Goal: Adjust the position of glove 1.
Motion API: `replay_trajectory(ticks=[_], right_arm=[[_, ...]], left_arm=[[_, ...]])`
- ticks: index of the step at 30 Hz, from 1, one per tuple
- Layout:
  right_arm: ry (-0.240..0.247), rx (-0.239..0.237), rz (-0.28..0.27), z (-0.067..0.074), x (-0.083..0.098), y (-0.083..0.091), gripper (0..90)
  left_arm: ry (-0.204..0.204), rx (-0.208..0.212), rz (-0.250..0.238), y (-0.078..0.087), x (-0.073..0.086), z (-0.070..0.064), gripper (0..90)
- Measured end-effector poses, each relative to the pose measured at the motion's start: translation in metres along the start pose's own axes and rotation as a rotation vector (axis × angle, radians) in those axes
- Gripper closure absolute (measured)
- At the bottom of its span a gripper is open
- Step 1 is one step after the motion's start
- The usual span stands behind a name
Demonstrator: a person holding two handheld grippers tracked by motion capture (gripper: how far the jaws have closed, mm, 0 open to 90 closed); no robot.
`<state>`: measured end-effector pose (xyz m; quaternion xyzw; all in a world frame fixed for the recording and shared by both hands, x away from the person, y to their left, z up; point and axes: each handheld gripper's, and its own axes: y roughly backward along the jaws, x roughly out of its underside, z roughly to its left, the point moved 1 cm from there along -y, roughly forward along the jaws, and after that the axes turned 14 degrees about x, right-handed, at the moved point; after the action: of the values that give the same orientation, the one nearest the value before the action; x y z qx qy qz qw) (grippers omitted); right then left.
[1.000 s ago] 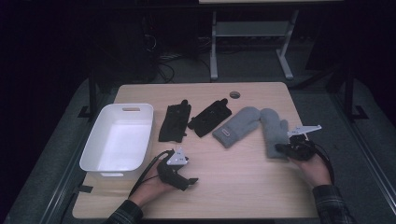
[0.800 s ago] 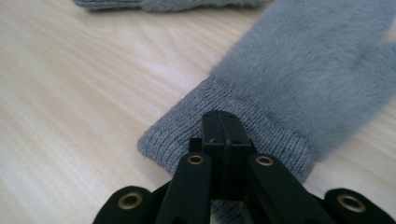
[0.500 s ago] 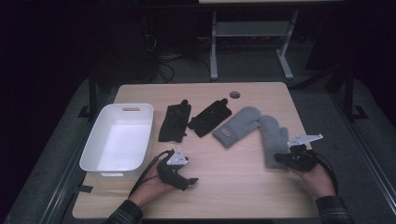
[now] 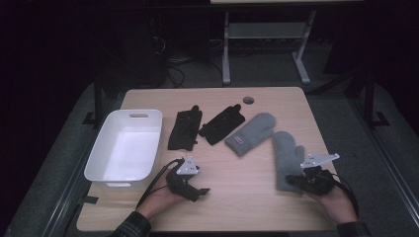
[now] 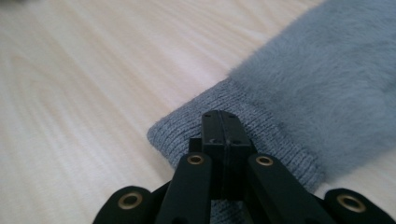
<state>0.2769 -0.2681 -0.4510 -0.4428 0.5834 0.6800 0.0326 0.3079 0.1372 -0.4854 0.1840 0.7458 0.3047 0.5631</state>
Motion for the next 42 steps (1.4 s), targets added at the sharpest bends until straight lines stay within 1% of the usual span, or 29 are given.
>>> replay_trajectory(ticks=[2,3,6,10,13,15,16,18,20,21,23,27,30,35,36,38,40,42], right_arm=[[0.02,-0.006,-0.01,0.003,0.0,0.001,90.0],[0.016,-0.008,-0.017,0.004,-0.001,0.002,90.0],[0.016,-0.012,-0.051,0.0,-0.005,0.005,90.0],[-0.007,0.025,-0.061,-0.016,-0.01,0.004,90.0],[-0.033,0.063,-0.071,-0.036,-0.011,0.001,90.0],[-0.05,0.08,-0.066,-0.05,-0.012,-0.003,90.0],[-0.057,0.083,-0.06,-0.053,-0.012,-0.004,90.0],[-0.064,0.076,-0.048,-0.06,-0.011,-0.011,90.0],[-0.051,0.068,-0.026,-0.063,-0.01,-0.018,90.0],[-0.046,0.068,-0.006,-0.063,-0.009,-0.022,90.0],[-0.041,0.064,0.01,-0.061,-0.008,-0.023,90.0],[-0.028,0.054,0.01,-0.056,-0.008,-0.021,90.0],[-0.016,0.034,0.019,-0.049,-0.008,-0.023,90.0],[0.012,0.002,0.024,-0.031,-0.014,-0.024,90.0],[0.026,-0.004,0.021,-0.028,-0.015,-0.025,90.0],[0.03,-0.015,0.022,-0.022,-0.017,-0.025,90.0],[0.056,-0.028,0.022,-0.016,-0.02,-0.026,90.0],[0.062,-0.04,0.025,-0.011,-0.022,-0.026,90.0]], left_arm=[[-0.001,0.0,0.002,0.0,0.0,0.0,12.3],[-0.001,0.0,0.0,0.0,0.0,0.0,12.2],[-0.01,-0.003,0.005,0.0,0.0,0.001,12.3],[-0.007,-0.001,0.004,0.0,0.0,0.001,12.3],[-0.007,-0.001,0.004,0.0,0.0,0.001,12.3],[-0.007,-0.001,0.004,0.0,0.0,0.001,12.3],[-0.007,-0.001,0.004,0.0,0.0,0.001,12.2],[-0.007,-0.001,0.004,0.0,0.0,0.001,12.3],[-0.007,-0.001,0.005,0.0,0.0,0.001,12.3],[-0.006,-0.001,0.004,0.0,0.0,0.001,12.3],[-0.007,-0.001,0.004,0.0,0.0,0.001,12.3],[-0.008,-0.001,0.004,0.0,0.0,0.001,12.3],[-0.008,-0.002,0.004,0.0,0.0,0.001,12.3],[-0.007,-0.001,0.004,0.0,0.0,0.001,12.3],[-0.007,-0.001,0.004,0.0,0.0,0.001,12.3],[-0.008,-0.002,0.004,0.0,0.0,0.001,12.3],[-0.012,-0.002,0.011,0.001,0.0,0.001,12.3],[-0.012,-0.002,0.011,0.001,0.0,0.001,12.3]])
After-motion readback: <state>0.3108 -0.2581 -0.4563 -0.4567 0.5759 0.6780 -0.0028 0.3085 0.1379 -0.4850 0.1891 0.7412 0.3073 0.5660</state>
